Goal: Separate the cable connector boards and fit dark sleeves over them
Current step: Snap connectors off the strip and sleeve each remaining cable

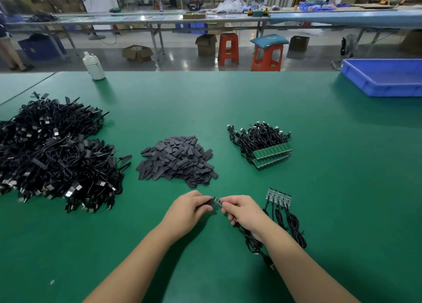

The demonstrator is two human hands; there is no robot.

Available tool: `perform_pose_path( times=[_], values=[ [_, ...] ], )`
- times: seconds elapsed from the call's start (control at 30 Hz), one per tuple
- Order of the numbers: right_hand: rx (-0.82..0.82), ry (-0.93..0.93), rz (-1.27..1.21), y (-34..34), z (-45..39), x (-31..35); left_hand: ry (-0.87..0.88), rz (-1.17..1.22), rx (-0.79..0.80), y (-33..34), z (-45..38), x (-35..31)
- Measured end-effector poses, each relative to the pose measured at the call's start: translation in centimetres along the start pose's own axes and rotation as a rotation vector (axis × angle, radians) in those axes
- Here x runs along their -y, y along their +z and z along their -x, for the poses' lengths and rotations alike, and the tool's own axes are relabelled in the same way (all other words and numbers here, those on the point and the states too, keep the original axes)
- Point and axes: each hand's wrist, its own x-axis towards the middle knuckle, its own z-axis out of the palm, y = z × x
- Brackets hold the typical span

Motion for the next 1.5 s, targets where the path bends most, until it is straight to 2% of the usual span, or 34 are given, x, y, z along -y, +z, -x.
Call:
perform_pose_path(
  times=[0.23, 0.53, 0.93, 1.37, 1.5],
  values=[
    [-0.009, -0.056, 0.053, -0.7, 0.4, 0.8, -0.066, 0.036, -0.053, -1.5, 0.4, 0.1],
    [0.023, -0.105, 0.124, -0.3, 0.8, 1.5, 0.008, 0.068, -0.065, -2.3, 0.7, -0.8],
    [0.068, -0.103, 0.13, -0.8, 1.7, 2.6, -0.013, 0.066, -0.074, -3.1, 1.0, -1.3],
    [0.083, -0.129, 0.285, -0.7, 1.5, 2.5, 0.128, -0.092, 0.048, -3.4, 1.0, -1.5],
    [0.066, -0.159, 0.319, -0.4, 1.2, 2.4, 0.087, -0.154, 0.081, -3.4, 0.8, -2.0]
  ],
)
